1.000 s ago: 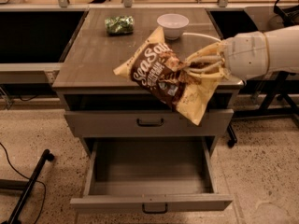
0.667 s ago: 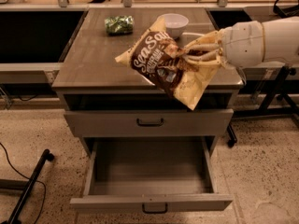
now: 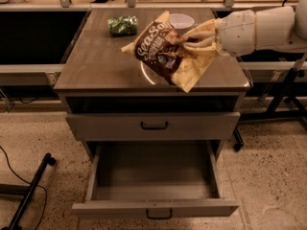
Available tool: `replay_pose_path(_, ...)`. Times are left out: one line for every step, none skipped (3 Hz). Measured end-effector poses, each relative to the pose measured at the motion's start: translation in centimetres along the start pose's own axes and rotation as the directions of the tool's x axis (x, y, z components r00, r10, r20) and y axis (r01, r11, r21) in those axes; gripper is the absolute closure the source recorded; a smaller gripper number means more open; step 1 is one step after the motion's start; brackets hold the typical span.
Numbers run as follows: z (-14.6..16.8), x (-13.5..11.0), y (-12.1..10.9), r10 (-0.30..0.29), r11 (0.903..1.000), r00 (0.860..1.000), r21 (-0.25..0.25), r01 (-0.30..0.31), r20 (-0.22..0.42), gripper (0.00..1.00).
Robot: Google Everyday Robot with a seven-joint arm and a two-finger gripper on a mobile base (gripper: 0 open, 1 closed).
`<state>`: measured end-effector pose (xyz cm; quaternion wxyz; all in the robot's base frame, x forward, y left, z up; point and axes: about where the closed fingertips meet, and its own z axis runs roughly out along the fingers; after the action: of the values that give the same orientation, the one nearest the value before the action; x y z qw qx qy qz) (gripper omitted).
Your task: Pick brown chip bag from middle drawer and place on counter
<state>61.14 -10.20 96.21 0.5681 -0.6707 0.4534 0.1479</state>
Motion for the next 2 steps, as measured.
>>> replay_pose_path(1.1,2.1,-1.7,0.042,0.9991,0.999,0.01,-0.041,-0.012,1.0)
replay_pose_path(2.0,4.5,-3.0,0.081,0.9966,0.996,0.021,-0.08,-0.032,1.0)
